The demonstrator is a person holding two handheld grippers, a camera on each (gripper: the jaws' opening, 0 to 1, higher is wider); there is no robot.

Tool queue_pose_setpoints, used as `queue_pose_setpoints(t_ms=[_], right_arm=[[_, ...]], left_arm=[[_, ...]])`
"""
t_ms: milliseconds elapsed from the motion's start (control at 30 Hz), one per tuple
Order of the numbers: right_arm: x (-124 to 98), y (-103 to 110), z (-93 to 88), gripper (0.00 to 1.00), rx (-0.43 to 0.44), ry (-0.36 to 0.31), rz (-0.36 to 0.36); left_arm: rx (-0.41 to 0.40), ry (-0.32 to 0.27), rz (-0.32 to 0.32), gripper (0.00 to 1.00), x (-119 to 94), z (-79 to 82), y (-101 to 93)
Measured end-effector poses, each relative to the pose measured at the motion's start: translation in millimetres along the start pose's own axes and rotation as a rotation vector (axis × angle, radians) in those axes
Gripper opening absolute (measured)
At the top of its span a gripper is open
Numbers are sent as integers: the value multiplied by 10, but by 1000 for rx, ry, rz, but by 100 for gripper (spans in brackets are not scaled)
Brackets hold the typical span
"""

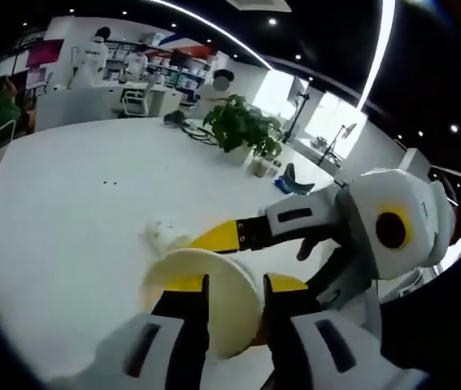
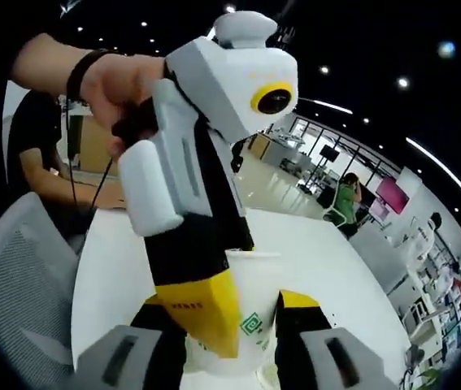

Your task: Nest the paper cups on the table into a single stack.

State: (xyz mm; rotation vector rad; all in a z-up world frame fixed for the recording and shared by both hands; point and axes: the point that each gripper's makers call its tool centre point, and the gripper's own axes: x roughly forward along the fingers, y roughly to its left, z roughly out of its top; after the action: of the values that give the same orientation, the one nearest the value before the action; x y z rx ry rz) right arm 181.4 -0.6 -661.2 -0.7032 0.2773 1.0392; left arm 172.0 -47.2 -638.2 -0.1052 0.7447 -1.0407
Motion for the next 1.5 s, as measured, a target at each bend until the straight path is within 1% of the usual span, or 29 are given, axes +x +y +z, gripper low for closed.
queue_pose_setpoints(t_ms=[133, 167, 233, 300, 367, 467, 533, 567, 667, 700, 767, 800, 833, 867, 900, 967, 1000, 1067, 1167, 1200, 1333, 1400, 1500], right_arm=[[-30, 31, 38, 41, -21, -4, -14], [-38, 38, 40, 40, -24, -3, -18], [-51, 42, 41, 39, -18, -6, -24], [-71, 57, 24, 39, -6, -5, -29], [-87, 64, -2, 40, -2, 1, -32], [-118, 91, -70, 44, 6, 16, -30], [-170, 108, -137, 47, 10, 36, -29], [-187, 111, -167, 48, 15, 42, -29], [-255, 116, -308, 53, 45, 84, -31], [-246, 77, -380, 56, 56, 91, -27], [-300, 96, -490, 62, 90, 122, -20], [-323, 98, -536, 65, 100, 132, -19], [-355, 98, -585, 67, 110, 139, -22], [-365, 95, -598, 68, 114, 141, -24], [-374, 86, -676, 68, 134, 148, -30], [-408, 103, -753, 71, 164, 160, -23], [-434, 95, -797, 72, 173, 164, -30], [-499, 98, -855, 72, 185, 174, -36], [-581, 111, -893, 73, 199, 180, -49], [-615, 108, -936, 73, 216, 180, -56], [-658, 117, -1032, 75, 249, 183, -62], [-691, 171, -1058, 76, 260, 188, -59], [-699, 228, -1147, 80, 273, 211, -48]], left_arm=[[-5, 26, -14, 13, 25, -41, -35], [-16, 34, -25, 10, 30, -55, -69], [-27, 40, -31, 0, 44, -63, -75], [-27, 47, -33, 0, 70, -75, -62], [-2, 75, -30, 0, 90, -126, -72], [49, 119, -14, 0, 115, -201, -71], [103, 165, 3, 0, 138, -273, -40], [115, 177, 6, 0, 147, -292, -35], [158, 212, 17, 0, 183, -341, -24], [172, 224, 20, 0, 201, -356, -19], [192, 243, 24, 0, 225, -381, -17], [201, 252, 26, 0, 245, -388, 20], [218, 265, 32, 0, 263, -400, 47], [229, 273, 38, 0, 265, -407, 55], [246, 287, 43, 0, 270, -418, 63], [260, 301, 44, 0, 300, -433, 81], [271, 312, 41, 0, 306, -438, 53], [289, 328, 45, 0, 316, -453, 57], [310, 348, 51, 0, 315, -483, 72], [325, 360, 55, 0, 321, -505, 52], [340, 385, 54, 0, 317, -544, 55], [349, 400, 55, 0, 321, -570, 64], [358, 423, 57, 0, 322, -610, 77]])
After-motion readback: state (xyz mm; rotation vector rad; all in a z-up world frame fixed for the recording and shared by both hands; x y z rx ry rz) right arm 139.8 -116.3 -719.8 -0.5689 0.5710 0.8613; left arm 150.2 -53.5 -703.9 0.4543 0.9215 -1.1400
